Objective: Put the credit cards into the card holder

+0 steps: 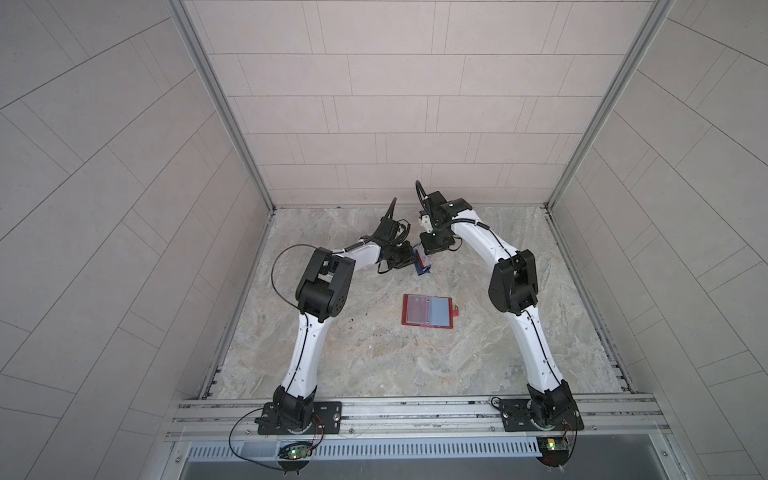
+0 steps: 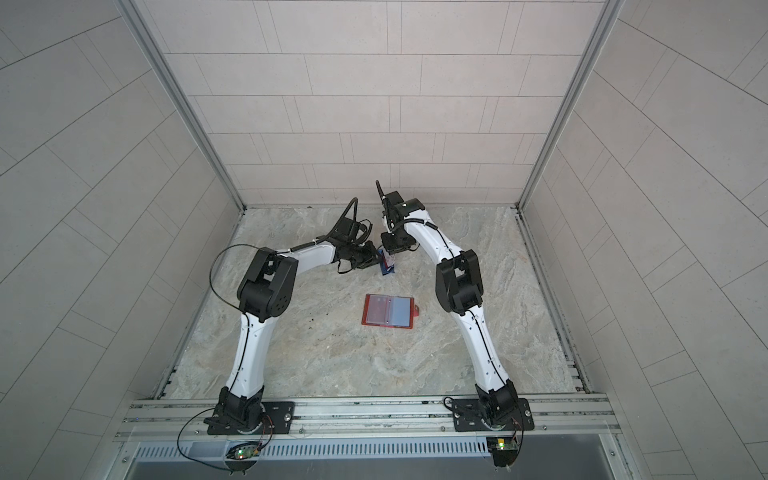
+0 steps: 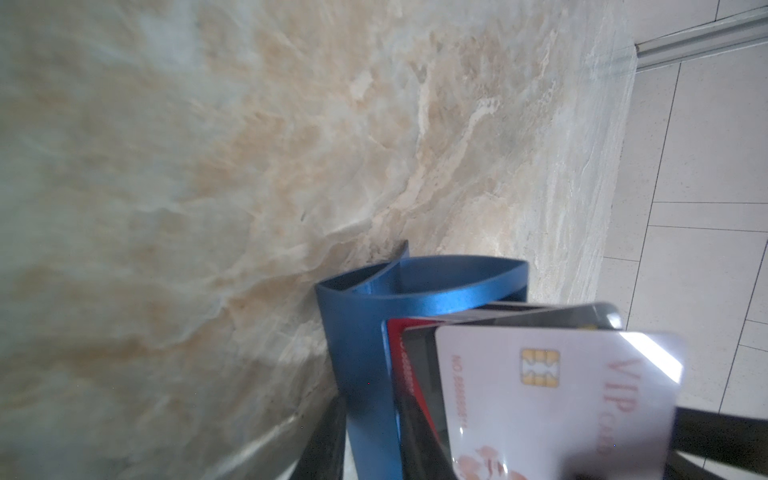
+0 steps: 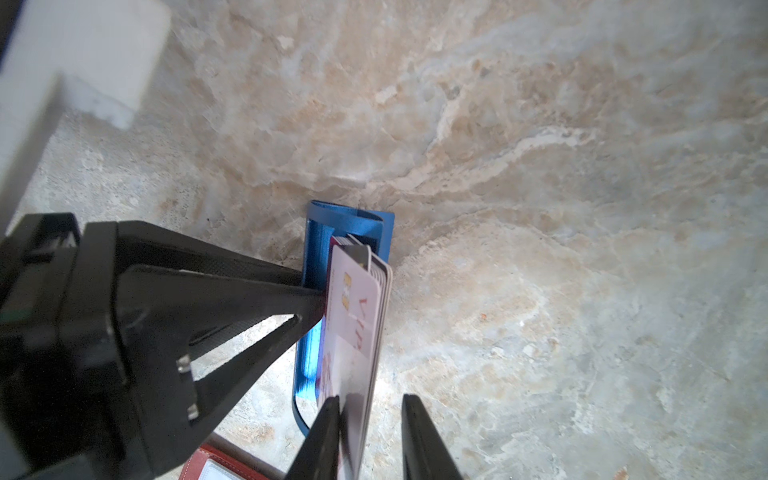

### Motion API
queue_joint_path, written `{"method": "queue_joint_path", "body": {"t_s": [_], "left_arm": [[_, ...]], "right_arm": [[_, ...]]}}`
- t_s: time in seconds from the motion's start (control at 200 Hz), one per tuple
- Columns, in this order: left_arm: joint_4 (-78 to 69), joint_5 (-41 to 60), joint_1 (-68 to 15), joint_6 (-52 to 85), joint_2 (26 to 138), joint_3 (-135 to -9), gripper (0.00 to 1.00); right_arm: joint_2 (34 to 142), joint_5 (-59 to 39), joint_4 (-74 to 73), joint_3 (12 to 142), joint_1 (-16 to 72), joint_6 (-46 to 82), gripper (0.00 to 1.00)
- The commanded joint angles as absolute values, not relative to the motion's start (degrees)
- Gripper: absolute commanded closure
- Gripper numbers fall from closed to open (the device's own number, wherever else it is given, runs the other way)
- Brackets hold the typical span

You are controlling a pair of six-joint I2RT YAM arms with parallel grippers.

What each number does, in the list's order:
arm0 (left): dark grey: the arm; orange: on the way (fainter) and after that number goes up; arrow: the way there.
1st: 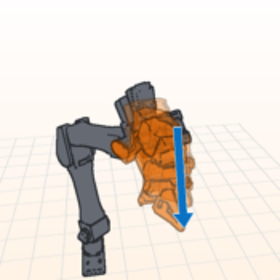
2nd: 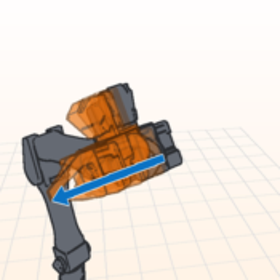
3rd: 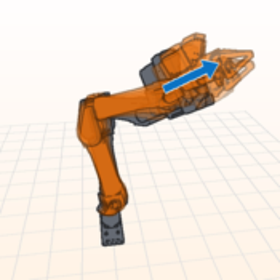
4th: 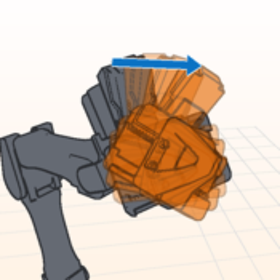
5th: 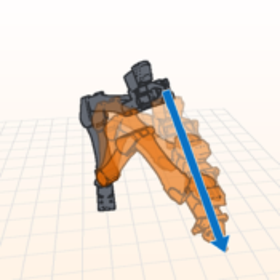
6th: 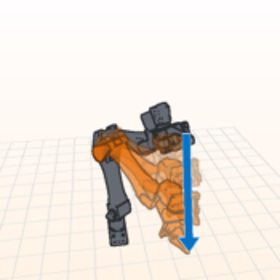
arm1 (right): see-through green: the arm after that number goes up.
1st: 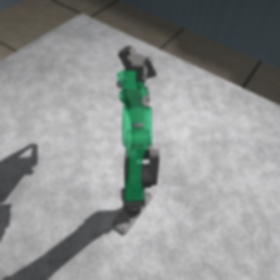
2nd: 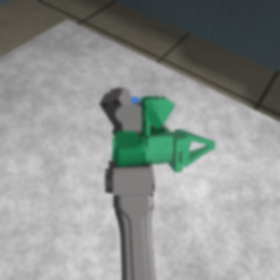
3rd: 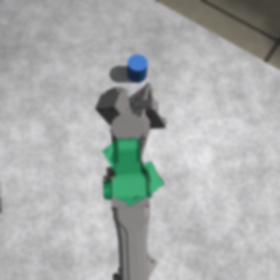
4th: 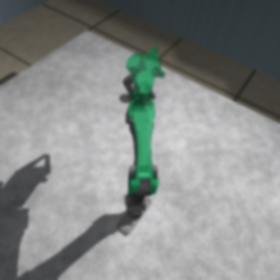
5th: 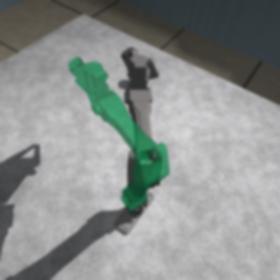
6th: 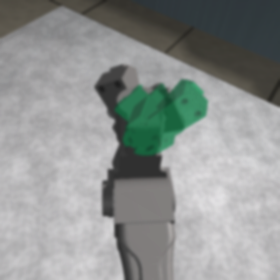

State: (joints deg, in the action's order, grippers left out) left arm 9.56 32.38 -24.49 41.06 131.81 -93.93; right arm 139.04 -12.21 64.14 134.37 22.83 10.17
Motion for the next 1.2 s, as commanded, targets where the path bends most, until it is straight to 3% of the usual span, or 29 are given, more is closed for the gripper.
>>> {"method": "queue_joint_path", "body": {"t_s": [0.0, 0.185, 0.425, 0.676, 0.766, 1.191], "left_arm": [[13.9, 31.3, -24.6, 40.2, 135.0, -92.1, 0.74], [13.9, 31.4, -24.6, 40.3, 135.0, -92.1, 0.74], [13.9, 31.5, -24.5, 40.3, 134.9, -92.2, 0.74], [14.1, 31.6, -24.6, 40.2, 135.2, -92.5, 0.74], [14.1, 31.6, -24.6, 40.2, 135.1, -92.5, 0.74], [14.5, 31.3, -24.6, 40.0, 135.3, -92.6, 0.74]], "right_arm": [[136.0, -12.2, 65.6, 135.1, 22.8, 8.8, 0.70], [136.8, -15.0, 63.0, 135.1, 22.7, 9.1, 0.64], [138.6, -16.2, 58.4, 135.4, 22.0, 10.1, 0.63], [140.1, -15.8, 57.9, 135.9, 21.7, 10.4, 0.66], [140.1, -14.8, 59.2, 135.9, 21.7, 10.7, 0.71], [135.5, -19.2, 64.0, 134.7, 21.3, 9.3, 0.71]]}}
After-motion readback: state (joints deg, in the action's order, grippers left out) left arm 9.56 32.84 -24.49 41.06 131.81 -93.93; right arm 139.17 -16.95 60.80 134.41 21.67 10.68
